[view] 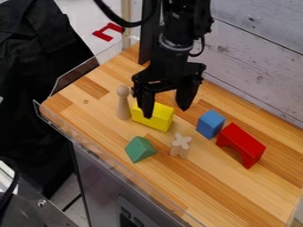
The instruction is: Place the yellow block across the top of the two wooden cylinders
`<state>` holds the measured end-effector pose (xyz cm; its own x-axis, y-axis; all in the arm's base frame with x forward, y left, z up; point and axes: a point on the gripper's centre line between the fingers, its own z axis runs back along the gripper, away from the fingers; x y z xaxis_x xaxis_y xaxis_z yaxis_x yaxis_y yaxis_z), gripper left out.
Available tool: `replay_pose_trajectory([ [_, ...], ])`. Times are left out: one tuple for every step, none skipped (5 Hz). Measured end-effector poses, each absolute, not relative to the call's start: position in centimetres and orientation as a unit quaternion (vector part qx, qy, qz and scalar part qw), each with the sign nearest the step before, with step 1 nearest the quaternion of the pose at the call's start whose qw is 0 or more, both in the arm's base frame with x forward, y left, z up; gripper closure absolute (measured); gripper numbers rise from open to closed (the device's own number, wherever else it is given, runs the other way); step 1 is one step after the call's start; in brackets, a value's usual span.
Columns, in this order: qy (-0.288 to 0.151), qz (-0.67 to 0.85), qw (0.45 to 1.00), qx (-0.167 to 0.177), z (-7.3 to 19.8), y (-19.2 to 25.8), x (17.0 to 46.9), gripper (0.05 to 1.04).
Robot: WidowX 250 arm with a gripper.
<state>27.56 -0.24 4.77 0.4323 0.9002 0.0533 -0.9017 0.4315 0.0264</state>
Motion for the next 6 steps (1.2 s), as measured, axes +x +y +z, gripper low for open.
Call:
replay_pose_trajectory([
  [-0.016, 0.635, 0.771, 0.032, 4.5, -0.1, 27.5, 0.084],
  [-0.024, 0.702, 0.712, 0.015, 4.1, -0.3, 27.6, 0.083],
  [-0.032, 0.732, 0.68, -0.005, 4.0, -0.1, 27.5, 0.084],
  [-0.034, 0.743, 0.668, -0.013, 3.8, 0.5, 27.6, 0.084],
  [-0.034, 0.752, 0.658, -0.016, 3.7, 1.0, 27.5, 0.084],
  [-0.036, 0.759, 0.65, -0.018, 3.7, 1.6, 27.6, 0.084],
])
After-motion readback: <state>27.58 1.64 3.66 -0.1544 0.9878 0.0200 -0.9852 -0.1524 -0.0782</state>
